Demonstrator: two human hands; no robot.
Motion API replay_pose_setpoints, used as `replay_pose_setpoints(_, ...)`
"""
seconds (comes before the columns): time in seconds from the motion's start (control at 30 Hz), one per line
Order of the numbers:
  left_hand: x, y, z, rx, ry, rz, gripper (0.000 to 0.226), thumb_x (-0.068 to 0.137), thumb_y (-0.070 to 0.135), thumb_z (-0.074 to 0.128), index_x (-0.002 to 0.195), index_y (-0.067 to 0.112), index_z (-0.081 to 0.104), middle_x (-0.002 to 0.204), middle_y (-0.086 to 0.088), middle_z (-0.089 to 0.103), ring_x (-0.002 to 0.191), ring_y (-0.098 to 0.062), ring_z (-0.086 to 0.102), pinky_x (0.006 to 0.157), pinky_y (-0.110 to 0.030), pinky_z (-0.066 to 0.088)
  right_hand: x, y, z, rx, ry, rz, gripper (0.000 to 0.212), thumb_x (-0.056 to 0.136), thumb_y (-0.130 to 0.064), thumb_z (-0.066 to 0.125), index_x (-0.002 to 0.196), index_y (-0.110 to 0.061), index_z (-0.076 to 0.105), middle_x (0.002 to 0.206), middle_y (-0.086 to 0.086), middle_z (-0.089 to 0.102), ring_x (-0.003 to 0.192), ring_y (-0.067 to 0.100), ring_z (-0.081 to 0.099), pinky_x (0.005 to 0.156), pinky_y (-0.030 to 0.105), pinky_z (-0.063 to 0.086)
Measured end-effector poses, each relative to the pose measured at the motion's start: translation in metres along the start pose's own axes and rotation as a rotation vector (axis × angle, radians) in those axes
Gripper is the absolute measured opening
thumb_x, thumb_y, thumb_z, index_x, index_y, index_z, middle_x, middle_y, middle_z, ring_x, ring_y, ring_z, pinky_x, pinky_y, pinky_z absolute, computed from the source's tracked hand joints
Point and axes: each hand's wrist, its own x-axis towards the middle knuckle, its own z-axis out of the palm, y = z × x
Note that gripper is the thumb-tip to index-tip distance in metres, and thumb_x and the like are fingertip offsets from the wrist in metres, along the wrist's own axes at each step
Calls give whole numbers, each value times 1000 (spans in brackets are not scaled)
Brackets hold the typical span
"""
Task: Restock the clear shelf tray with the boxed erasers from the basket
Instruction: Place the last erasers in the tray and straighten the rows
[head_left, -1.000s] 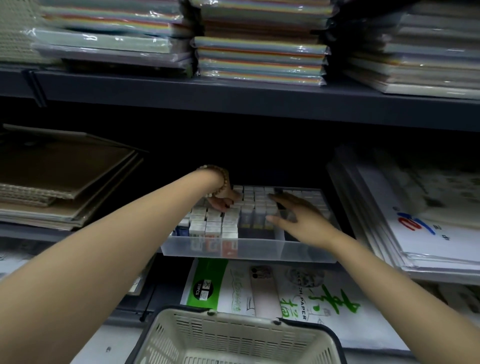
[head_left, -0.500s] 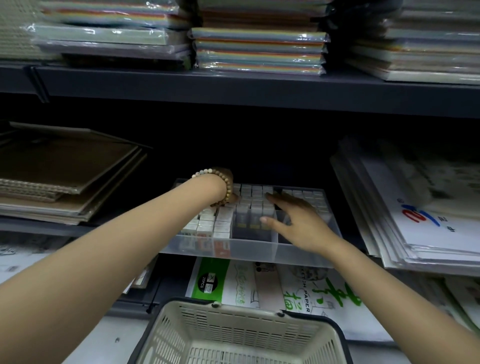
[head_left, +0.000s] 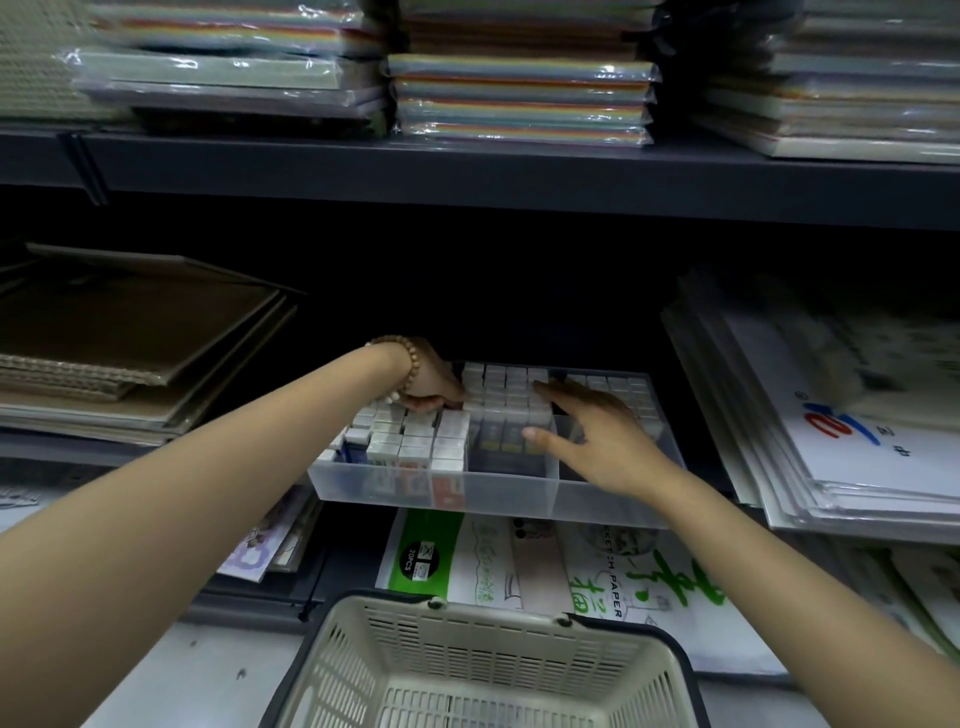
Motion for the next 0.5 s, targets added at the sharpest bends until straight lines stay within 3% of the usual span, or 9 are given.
replay_pose_setpoints(0.1, -1, -2, 3, 345, 135, 136, 37, 93, 37, 54, 101, 4, 69, 72, -6, 59, 55, -13, 47, 62, -25, 44, 0, 0, -1, -14, 5, -5, 69, 88, -62, 41, 147, -30, 25, 156, -4, 22, 144, 15, 18, 117, 38, 17)
replay_pose_setpoints(0.17, 3, 1, 9, 490, 228, 169, 44, 92, 44, 52, 104, 4, 69, 83, -9, 62, 61, -15, 47, 65, -25, 41, 0, -1, -1, -16, 6, -9, 68, 88, -61, 41, 147, -29, 26, 156, -3, 23, 144, 15, 18, 117, 37, 17)
replay_pose_setpoints(0.23, 6, 0, 15, 480, 270, 149, 48, 88, 51, 55, 97, 6, 68, 81, -7, 61, 65, -16, 49, 62, -26, 40, -1, -1, -1, -12, 9, -4, 68, 89, -61, 41, 147, -29, 26, 155, -3, 24, 144, 15, 18, 117, 37, 18)
replay_pose_setpoints(0.33, 3, -7, 17, 335, 262, 140, 45, 86, 57, 52, 79, 13, 62, 60, 0, 52, 52, -13, 45, 55, -25, 38, -1, -2, -2, -12, 4, 1, 68, 89, -61, 41, 147, -29, 26, 155, -3, 24, 144, 15, 19, 117, 37, 18)
replay_pose_setpoints(0.4, -3, -10, 11, 241, 170, 116, 46, 87, 57, 49, 84, 14, 63, 53, 4, 54, 47, -9, 47, 51, -21, 41, -1, -2, -2, -16, 1, -1, 68, 89, -60, 41, 147, -29, 26, 156, -3, 23, 144, 15, 18, 117, 38, 18)
replay_pose_setpoints(0.5, -3, -2, 5, 299, 81, 88, 47, 91, 54, 46, 94, 9, 60, 63, 2, 58, 49, -7, 50, 50, -17, 46, -1, -3, -1, -23, 7, -11, 67, 90, -59, 41, 147, -29, 26, 155, -4, 24, 144, 15, 18, 117, 37, 18)
